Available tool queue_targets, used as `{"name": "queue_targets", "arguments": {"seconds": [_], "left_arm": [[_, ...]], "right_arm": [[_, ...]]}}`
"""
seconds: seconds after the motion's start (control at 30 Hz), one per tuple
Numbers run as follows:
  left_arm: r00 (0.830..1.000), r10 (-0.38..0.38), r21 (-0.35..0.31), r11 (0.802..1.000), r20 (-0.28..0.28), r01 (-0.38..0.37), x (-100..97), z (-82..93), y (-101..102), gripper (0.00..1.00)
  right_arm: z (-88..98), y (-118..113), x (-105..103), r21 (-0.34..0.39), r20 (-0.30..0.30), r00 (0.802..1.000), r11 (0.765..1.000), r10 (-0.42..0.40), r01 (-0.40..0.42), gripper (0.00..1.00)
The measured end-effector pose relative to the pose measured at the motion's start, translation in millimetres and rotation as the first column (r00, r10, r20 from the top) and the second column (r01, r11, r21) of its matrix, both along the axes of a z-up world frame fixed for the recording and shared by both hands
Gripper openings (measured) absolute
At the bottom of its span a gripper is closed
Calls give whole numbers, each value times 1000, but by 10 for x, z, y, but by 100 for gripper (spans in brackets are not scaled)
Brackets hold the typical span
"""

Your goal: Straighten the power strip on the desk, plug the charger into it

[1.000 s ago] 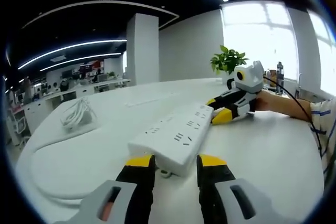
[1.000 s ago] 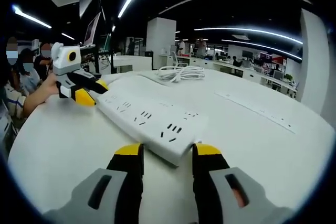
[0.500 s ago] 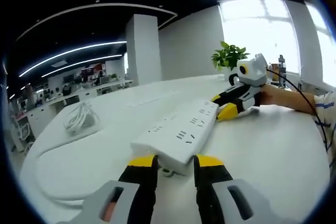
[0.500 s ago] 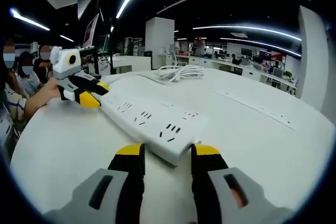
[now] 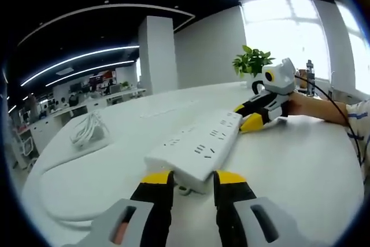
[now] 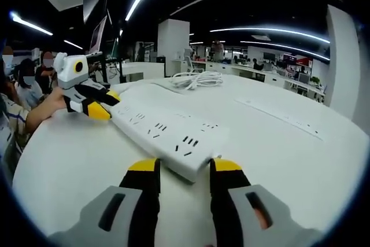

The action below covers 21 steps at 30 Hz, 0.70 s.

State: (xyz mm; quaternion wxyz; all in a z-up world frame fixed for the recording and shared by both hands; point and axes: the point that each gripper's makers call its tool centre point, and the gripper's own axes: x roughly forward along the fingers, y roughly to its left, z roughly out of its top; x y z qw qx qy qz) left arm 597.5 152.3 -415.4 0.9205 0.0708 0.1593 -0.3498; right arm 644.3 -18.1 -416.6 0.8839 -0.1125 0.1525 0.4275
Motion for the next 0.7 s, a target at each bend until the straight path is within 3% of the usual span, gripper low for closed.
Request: {"name": "queue_targets", "arguments": {"seconds": [0.7], "left_arm": [[1000, -28, -1, 1000, 1, 28, -110, -33, -103, 27]], "right_arm": [[-6, -62, -107, -9, -26, 999, 1000, -29, 29, 32]]}}
